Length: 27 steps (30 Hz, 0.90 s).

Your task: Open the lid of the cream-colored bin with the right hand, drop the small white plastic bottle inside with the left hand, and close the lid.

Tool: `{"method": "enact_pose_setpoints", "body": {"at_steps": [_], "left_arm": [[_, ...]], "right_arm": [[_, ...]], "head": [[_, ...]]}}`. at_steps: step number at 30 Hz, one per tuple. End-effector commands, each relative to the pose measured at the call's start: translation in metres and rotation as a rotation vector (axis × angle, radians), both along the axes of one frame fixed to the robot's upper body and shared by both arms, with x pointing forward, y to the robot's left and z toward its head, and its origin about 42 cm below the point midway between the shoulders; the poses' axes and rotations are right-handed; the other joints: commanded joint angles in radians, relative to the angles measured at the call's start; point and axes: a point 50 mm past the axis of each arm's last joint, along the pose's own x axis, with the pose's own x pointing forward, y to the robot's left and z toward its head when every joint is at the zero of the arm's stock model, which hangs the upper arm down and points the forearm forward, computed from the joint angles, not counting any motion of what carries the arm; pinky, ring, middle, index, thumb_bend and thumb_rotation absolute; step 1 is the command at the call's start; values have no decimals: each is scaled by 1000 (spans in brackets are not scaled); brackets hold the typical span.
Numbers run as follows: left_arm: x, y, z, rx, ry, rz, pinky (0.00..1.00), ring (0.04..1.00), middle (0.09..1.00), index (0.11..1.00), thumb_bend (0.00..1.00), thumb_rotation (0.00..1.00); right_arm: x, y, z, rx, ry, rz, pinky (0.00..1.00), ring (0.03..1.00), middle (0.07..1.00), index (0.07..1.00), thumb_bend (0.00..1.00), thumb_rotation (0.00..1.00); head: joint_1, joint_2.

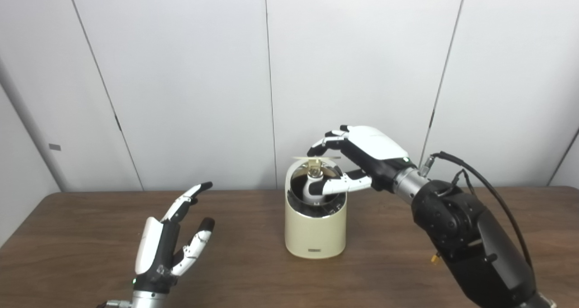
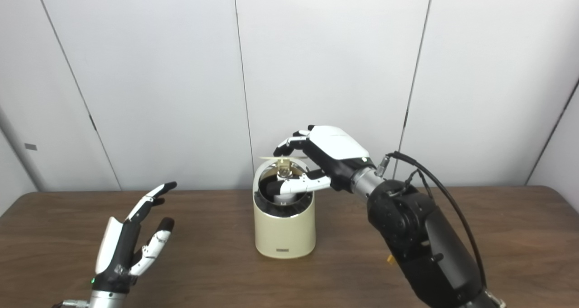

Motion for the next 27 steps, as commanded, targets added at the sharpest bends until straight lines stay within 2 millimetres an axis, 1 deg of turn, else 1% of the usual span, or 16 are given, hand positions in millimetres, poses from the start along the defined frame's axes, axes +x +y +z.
{"method": "enact_pose_setpoints", "body": {"at_steps": [1, 4, 7, 11, 14, 23, 27], "left_arm": [[3, 0, 20, -3, -80, -17, 801, 870, 865, 859, 481, 902], [4, -1, 20, -16, -75, -23, 794, 869, 859, 848, 494, 883], [4, -1, 20, -9, -76, -21, 792, 866, 856, 844, 494, 895], [3, 0, 20, -11, -75, -22, 789, 863, 853, 841, 482, 894], [3, 0, 20, -10, -75, -21, 789, 864, 854, 842, 485, 893], [1, -3, 22, -6, -80, -27, 793, 863, 855, 846, 480, 900], [0, -4, 22, -7, -79, -26, 794, 864, 856, 846, 496, 905]], "right_arm": [[-4, 0, 13, 33, -69, 18, 1000, 892, 738, 721, 995, 1000], [-8, -3, 3, 69, -49, 21, 1000, 892, 745, 728, 986, 998], [-13, -6, -6, 96, -24, 27, 1000, 905, 763, 740, 958, 990], [-21, -8, -16, 108, -4, 24, 1000, 920, 783, 760, 944, 999], [-26, -10, -21, 111, -1, 18, 1000, 921, 787, 765, 931, 996], [-42, -11, -32, 91, -3, 12, 1000, 914, 774, 760, 948, 994], [-46, -10, -36, 83, -1, 21, 1000, 911, 771, 759, 932, 967]], "head": [[0, 2], [-1, 5], [-2, 6], [-3, 9], [-3, 12], [2, 23], [4, 27]]}}
